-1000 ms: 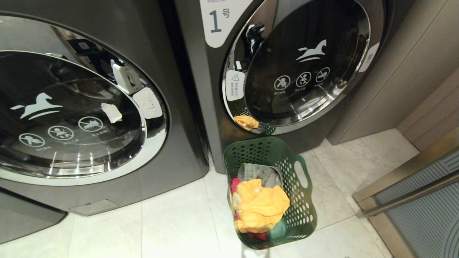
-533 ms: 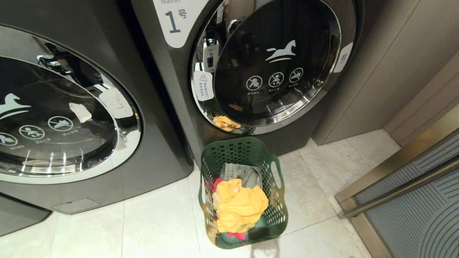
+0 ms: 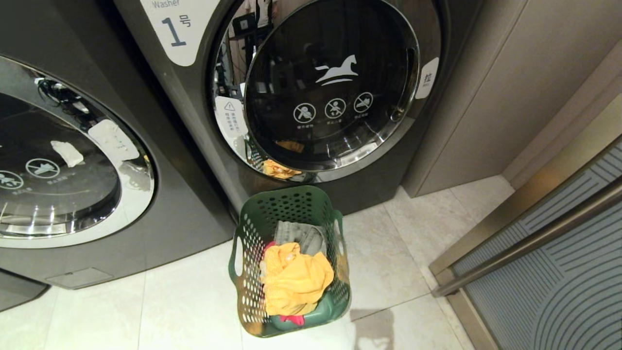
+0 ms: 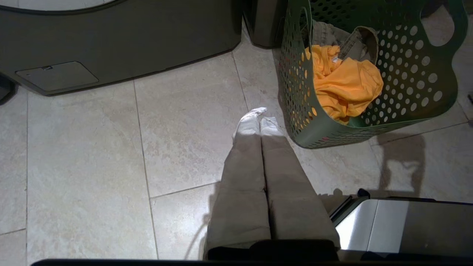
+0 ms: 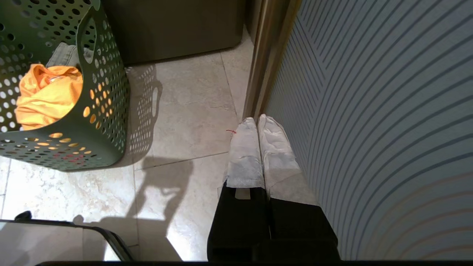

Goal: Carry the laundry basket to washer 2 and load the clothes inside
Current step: Open the lid of the washing machine

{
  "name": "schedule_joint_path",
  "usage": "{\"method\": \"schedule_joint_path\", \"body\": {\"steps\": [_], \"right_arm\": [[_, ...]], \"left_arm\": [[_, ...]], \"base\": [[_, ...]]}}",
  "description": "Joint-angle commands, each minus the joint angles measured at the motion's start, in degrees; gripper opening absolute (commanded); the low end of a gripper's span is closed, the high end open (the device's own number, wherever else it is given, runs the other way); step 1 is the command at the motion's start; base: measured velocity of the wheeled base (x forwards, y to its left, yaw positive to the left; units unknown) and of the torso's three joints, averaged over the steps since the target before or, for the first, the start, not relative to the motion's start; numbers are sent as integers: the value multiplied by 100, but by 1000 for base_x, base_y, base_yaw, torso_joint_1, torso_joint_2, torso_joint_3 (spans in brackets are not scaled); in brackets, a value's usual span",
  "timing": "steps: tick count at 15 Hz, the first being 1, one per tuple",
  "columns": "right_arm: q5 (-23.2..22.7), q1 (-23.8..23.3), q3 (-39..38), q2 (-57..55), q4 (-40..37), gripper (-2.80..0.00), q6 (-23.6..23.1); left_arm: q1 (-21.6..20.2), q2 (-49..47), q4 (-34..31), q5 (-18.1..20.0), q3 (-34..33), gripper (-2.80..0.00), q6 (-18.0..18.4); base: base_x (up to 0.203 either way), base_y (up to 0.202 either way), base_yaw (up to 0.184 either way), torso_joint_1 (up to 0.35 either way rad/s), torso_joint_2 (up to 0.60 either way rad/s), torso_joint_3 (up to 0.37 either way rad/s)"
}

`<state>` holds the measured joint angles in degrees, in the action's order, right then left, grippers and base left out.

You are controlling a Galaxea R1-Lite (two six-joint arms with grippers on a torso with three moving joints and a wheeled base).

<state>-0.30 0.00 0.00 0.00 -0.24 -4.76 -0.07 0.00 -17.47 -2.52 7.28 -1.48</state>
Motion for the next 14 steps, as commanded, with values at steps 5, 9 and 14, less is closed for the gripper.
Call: {"method": "schedule_joint_path", "body": {"steps": [5, 9, 14], "right_arm": [[-5, 0, 0, -9, -2, -280, -7], [-5, 0, 0, -9, -2, -280, -7], [-5, 0, 0, -9, -2, -280, -7]], "left_arm": [[-1, -9, -11, -3, 2, -280, -2], [-1, -9, -11, -3, 2, -280, -2], [-1, -9, -11, -3, 2, -280, -2]], "base": [[0, 0, 0, 0, 0, 0], [118, 0, -1, 1, 0, 2], [65, 0, 0, 3, 0, 1]]}}
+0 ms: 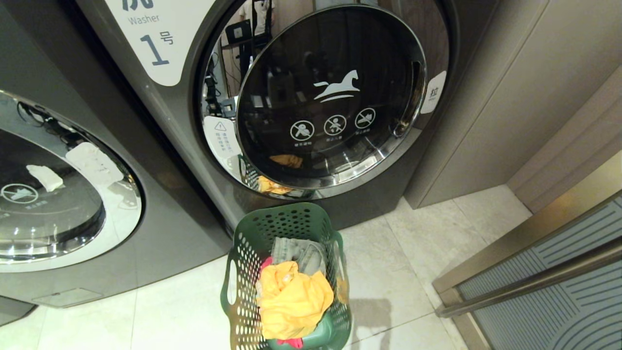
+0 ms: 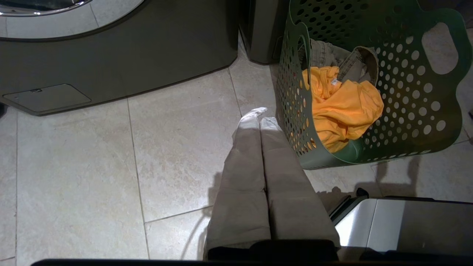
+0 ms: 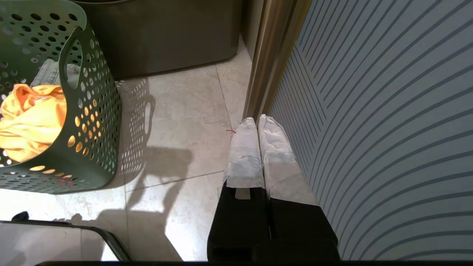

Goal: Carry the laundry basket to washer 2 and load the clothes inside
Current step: Open the lid of the washing machine

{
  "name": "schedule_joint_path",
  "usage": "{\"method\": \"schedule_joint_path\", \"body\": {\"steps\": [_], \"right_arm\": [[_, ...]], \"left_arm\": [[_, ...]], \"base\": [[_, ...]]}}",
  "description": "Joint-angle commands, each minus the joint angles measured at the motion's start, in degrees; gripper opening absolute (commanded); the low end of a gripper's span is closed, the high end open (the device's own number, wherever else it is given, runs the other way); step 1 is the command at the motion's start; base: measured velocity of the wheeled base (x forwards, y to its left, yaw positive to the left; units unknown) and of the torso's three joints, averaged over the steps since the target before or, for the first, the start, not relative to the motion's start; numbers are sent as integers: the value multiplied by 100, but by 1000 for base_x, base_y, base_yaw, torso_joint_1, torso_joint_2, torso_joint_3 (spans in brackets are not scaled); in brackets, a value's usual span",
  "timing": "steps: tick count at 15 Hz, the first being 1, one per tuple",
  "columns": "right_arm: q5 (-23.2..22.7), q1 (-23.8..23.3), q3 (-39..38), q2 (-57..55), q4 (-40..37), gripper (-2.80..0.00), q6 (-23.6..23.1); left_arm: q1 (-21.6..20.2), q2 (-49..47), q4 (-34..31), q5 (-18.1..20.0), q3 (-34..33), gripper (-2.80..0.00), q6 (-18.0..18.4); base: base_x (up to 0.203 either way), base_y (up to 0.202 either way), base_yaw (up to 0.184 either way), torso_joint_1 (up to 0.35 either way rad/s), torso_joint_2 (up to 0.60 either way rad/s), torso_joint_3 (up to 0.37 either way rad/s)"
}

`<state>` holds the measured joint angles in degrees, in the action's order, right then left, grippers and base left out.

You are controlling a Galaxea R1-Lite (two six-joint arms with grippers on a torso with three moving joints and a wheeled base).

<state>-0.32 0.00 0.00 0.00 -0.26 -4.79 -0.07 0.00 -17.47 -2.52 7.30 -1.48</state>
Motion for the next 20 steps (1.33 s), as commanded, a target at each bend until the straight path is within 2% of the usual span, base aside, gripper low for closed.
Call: {"method": "schedule_joint_path", "body": {"steps": [1, 7, 8, 10, 11, 14, 16, 20], "right_arm": [[-3, 0, 0, -9, 0, -280, -4], [-12, 0, 0, -9, 0, -280, -4], [-12, 0, 5, -9, 8, -280, -4], [-12, 0, 0, -9, 9, -280, -4], [-12, 0, 7, -9, 9, -280, -4], [-54, 0, 6, -9, 7, -280, -50], [-7, 0, 6, -9, 9, -280, 292], [15, 0, 9, -9, 17, -280, 479]], "left_arm": [[-1, -9, -11, -3, -1, -280, -2], [-1, -9, 13, 2, 21, -280, 78], [-1, -12, 96, -2, 164, -280, 85], [-1, -201, 209, -4, 864, -280, 90], [-3, -533, 205, -22, 1188, 0, 82], [-3, -1967, 273, -97, 1819, 0, -213], [-3, -3043, 610, -104, 2038, 0, -525], [-152, -5538, 2405, -80, 2155, 0, -966]], "base": [[0, 0, 0, 0, 0, 0], [0, 0, 0, 0, 0, 0], [0, 0, 0, 0, 0, 0], [0, 0, 0, 0, 0, 0], [0, 0, 0, 0, 0, 0], [0, 0, 0, 0, 0, 0], [0, 0, 0, 0, 0, 0], [0, 0, 0, 0, 0, 0]]}}
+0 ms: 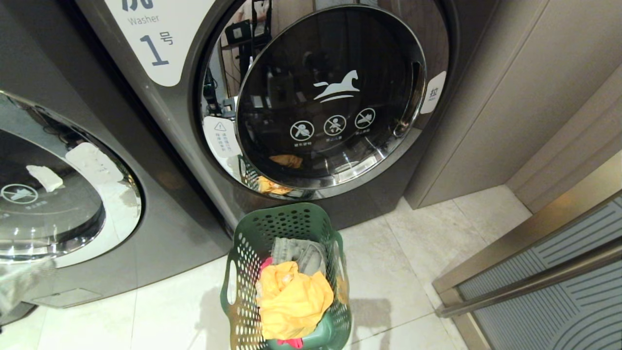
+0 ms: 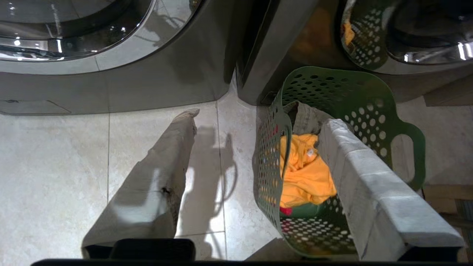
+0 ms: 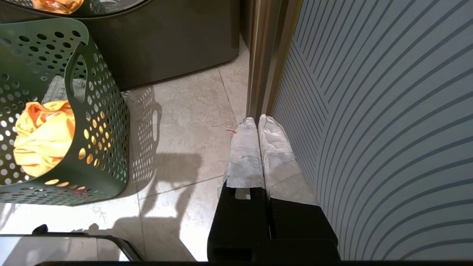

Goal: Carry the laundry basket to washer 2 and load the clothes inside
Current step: Open the lid of the washing machine

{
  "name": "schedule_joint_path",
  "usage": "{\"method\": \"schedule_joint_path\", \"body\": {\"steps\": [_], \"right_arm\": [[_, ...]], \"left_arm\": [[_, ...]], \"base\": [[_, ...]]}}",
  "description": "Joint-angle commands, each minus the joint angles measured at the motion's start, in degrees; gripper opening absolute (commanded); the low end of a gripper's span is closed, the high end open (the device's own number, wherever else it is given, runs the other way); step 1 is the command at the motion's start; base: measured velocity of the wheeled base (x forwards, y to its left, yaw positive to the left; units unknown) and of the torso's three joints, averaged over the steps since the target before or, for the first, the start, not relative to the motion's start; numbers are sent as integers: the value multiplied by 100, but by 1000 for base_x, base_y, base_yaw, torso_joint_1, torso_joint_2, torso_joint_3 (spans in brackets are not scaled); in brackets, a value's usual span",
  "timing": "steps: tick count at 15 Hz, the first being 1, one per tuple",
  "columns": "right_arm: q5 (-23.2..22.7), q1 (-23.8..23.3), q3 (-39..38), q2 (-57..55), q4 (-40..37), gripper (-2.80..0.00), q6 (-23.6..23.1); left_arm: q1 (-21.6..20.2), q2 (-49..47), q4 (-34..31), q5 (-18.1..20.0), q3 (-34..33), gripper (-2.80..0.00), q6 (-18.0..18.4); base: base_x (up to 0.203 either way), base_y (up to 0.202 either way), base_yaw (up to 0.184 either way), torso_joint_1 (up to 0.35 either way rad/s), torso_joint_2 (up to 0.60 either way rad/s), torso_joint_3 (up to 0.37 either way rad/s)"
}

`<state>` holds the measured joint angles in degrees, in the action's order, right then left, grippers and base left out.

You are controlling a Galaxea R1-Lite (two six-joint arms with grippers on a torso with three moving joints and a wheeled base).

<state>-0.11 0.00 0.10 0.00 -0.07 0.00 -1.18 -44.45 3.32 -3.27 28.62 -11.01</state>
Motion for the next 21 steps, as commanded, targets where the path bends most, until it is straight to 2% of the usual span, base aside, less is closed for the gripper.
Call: {"method": "schedule_joint_path", "body": {"steps": [1, 2, 3, 4, 8, 11, 13, 15, 16, 21], "right_arm": [[-7, 0, -1, -9, -1, -280, 0], [-7, 0, -1, -9, -1, -280, 0], [-7, 0, -1, -9, -1, -280, 0], [-7, 0, -1, -9, -1, -280, 0], [-7, 0, -1, -9, -1, -280, 0], [-7, 0, -1, -9, -1, -280, 0], [-7, 0, -1, -9, -1, -280, 0], [-7, 0, -1, -9, -1, -280, 0], [-7, 0, -1, -9, -1, -280, 0], [-7, 0, -1, -9, -1, -280, 0]], "left_arm": [[-137, -1596, 791, 25, 24, 0, -65], [-331, -2044, 1290, 105, -12, 0, -114], [-695, -2335, 1754, 344, -90, 0, -145], [-1108, -2453, 2040, 745, -175, 0, -132], [-2487, -2730, 2793, 3005, -412, 0, -33], [-3099, -3435, 3602, 4091, -385, 0, 295], [-3260, -4094, 4490, 4409, -235, 0, 514], [-3312, -4654, 5267, 4505, 7, 0, 661], [-3360, -4835, 5424, 4552, 190, 0, 800], [-3368, -5351, 5661, 4647, 508, 0, 1002]], "base": [[0, 0, 0, 0, 0, 0], [0, 0, 0, 0, 0, 0], [0, 0, 0, 0, 0, 0], [0, 0, 0, 0, 0, 0], [0, 0, 0, 0, 0, 0], [0, 0, 0, 0, 0, 0], [0, 0, 0, 0, 0, 0], [0, 0, 0, 0, 0, 0], [0, 0, 0, 0, 0, 0], [0, 0, 0, 0, 0, 0]]}}
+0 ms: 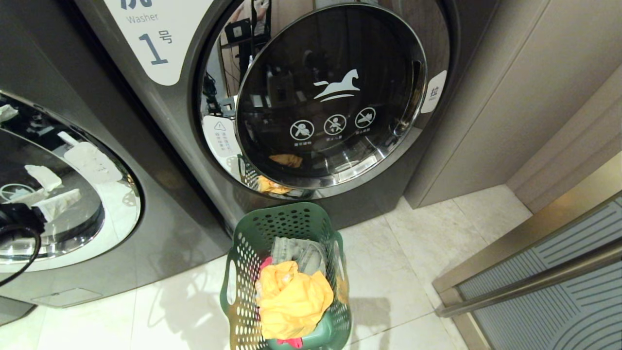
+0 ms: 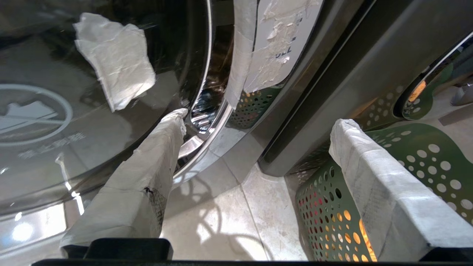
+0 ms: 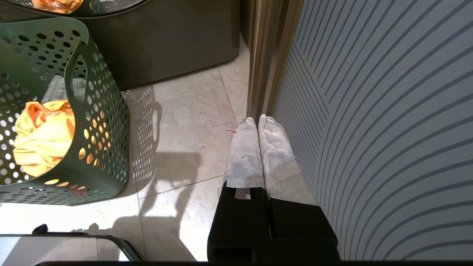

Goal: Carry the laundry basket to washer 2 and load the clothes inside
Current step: Open the lid of the washing machine

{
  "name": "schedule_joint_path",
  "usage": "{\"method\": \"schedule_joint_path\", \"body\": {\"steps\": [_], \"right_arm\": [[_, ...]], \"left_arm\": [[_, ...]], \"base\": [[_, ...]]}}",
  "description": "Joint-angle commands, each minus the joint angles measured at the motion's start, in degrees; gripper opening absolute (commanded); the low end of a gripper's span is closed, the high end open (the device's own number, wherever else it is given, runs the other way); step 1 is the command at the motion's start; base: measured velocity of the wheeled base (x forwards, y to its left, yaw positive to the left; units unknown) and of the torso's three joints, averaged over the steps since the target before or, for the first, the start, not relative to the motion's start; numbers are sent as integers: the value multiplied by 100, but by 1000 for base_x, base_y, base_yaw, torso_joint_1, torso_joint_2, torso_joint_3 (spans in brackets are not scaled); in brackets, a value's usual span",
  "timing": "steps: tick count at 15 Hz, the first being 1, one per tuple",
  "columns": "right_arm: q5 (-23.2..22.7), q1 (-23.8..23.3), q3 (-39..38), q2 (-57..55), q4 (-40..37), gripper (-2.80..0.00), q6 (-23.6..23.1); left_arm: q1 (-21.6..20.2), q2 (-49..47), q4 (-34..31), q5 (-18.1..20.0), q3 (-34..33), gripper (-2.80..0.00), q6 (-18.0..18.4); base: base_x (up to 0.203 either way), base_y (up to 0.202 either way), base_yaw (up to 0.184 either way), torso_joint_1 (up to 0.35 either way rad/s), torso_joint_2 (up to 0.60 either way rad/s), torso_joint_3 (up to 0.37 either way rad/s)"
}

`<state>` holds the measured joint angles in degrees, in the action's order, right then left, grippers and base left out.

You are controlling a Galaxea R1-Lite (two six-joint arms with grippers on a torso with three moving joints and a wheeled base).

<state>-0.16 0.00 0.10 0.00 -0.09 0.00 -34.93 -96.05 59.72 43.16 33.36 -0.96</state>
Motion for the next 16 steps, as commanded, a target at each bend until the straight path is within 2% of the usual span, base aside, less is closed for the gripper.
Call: {"method": "schedule_joint_path", "body": {"steps": [1, 7, 12, 16], "right_arm": [[-2, 0, -1, -9, 1, -280, 0], [-2, 0, -1, -9, 1, -280, 0], [-2, 0, -1, -9, 1, -280, 0], [-2, 0, -1, -9, 1, -280, 0]], "left_arm": [[13, -353, 162, 117, 55, 0, -1], [161, -1346, 1106, 220, 550, 0, 24], [288, -1429, 1477, 228, 797, 0, -9], [317, -1446, 2097, 223, 696, 0, -2]], "base": [[0, 0, 0, 0, 0, 0], [0, 0, 0, 0, 0, 0], [0, 0, 0, 0, 0, 0], [0, 0, 0, 0, 0, 0]]}}
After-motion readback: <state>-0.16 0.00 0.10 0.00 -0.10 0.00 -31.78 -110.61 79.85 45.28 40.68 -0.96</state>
